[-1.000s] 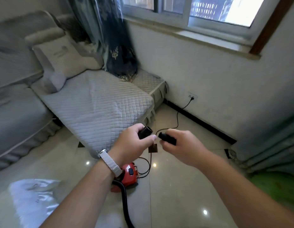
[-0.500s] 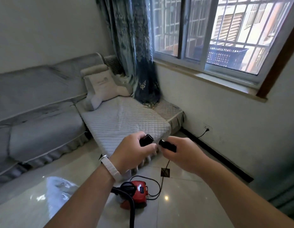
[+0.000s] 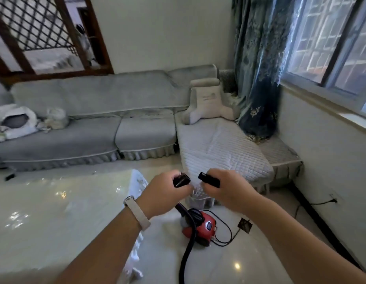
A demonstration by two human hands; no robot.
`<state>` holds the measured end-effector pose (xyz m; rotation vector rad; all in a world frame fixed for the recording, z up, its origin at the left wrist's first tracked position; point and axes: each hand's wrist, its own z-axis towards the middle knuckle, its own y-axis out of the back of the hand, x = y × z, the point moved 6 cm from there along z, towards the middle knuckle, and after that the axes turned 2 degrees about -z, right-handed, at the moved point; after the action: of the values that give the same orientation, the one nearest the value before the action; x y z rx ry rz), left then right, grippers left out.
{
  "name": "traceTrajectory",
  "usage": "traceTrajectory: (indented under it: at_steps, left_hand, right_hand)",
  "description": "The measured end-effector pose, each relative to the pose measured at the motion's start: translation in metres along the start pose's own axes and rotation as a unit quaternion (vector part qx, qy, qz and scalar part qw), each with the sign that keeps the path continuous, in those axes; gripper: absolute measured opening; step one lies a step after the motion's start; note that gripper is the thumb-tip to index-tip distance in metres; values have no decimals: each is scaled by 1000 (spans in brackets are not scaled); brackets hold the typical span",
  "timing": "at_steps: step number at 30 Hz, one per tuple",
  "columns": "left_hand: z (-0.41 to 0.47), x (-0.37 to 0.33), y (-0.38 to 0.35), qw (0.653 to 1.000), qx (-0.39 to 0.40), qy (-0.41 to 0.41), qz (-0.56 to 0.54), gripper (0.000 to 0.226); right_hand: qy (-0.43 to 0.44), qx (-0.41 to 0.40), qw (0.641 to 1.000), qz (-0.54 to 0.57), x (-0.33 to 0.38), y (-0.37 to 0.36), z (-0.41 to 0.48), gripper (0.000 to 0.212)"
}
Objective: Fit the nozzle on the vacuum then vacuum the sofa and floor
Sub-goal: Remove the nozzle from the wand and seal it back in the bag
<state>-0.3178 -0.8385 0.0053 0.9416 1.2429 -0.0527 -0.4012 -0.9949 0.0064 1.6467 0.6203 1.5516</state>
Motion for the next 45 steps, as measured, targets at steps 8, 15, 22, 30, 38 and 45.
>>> traceTrajectory:
  at_steps: [8,15,22,30,38,45]
  left_hand:
    - [-51,58,75,993,-91,67,22,35]
    - [-102,130,157,985,-132,112,4,39]
    - [-156,233,249,969,-172,170,-51,38]
    - [-192,324,321,958,-186,197,-93,34]
    - [-195,374,355,948,-196,224,-110,38]
    - [-157,416,363,933,-202,268,-130,33]
  right_hand:
    - [75,65,995,-16,79,-65,20,23]
    - [98,97,990,-15,165,-144,49,26]
    - [108,132,985,-36,262,-244,79,31]
    - [92,171,980,-48,332,-334,104,30]
    - [80,194,977,-36,361,-377,137,25]
    - [60,216,975,-8,347,-406,200,27]
